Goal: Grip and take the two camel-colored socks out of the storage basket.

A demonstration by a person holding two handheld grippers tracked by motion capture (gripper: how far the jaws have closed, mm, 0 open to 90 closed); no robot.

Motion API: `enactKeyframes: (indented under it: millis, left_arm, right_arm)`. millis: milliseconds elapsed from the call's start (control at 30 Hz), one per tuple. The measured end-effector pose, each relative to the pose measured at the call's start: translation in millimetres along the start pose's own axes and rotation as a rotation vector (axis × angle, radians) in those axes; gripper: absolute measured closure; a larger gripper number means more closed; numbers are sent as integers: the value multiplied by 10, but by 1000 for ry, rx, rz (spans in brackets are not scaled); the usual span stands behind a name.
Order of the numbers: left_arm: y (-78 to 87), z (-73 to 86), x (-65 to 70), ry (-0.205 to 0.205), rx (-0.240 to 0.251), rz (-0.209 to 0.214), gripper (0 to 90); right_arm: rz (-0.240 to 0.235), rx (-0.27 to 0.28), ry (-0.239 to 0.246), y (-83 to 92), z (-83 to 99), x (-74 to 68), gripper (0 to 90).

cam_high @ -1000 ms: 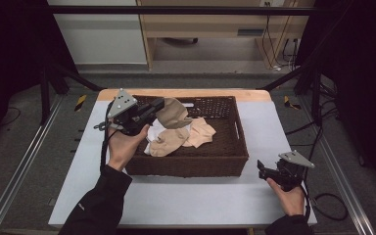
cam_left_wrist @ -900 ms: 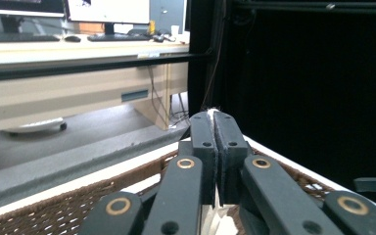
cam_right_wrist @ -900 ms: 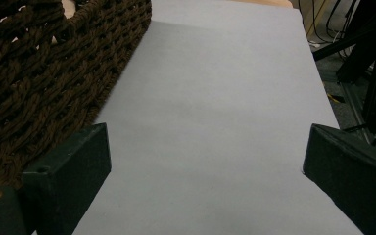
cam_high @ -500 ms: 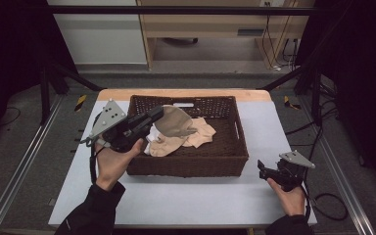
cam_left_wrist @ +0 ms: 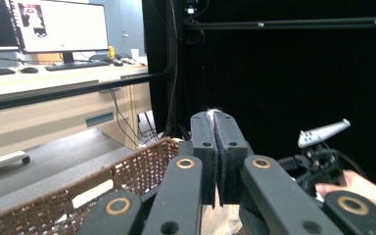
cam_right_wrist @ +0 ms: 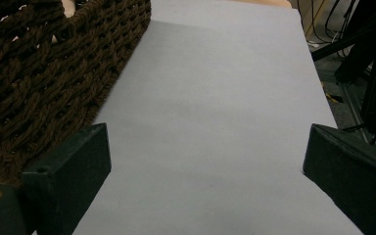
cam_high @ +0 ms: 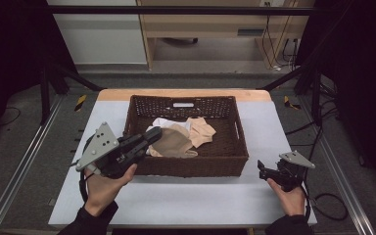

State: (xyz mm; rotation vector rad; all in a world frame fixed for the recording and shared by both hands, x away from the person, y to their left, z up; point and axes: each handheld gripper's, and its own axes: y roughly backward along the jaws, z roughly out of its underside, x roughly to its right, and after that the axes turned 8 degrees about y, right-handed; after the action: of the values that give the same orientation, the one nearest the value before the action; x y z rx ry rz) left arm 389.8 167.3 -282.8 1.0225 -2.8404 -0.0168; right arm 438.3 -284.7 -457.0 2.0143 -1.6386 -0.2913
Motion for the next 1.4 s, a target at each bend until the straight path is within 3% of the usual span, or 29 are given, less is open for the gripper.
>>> enactKeyframes:
  millis: [467,833,967,1067,1167,1267,1367,1400]
  left_arm:
    - [41,419,132,-9,-137,32,876]
    - [-78,857,82,30,-272,40,876]
    - [-97,977,68,48,-298,46,876]
    - [-124,1123,29,77,-319,41,876]
    - [-153,1215,3,72,-354,25,876]
    - [-229,1384,-13,80,-418,14,876]
    - [-293,1497,-12,60,-460,-4,876]
    - [-343,1585,-24,50,-494,-14,876]
  right_arm:
    - [-1,2,-1,8,1,-4,41]
    - [-2,2,2,1,5,-3,41]
    - [-3,-1,-1,0,10,0,41]
    - [-4,-6,-6,-8,17,0,41]
    - [-6,-4,-6,-9,19,-1,42]
    - [-4,-4,-8,-9,19,-5,42]
    - [-5,-4,-3,-13,21,-5,42]
    - [-6,-6,0,-17,23,-8,42]
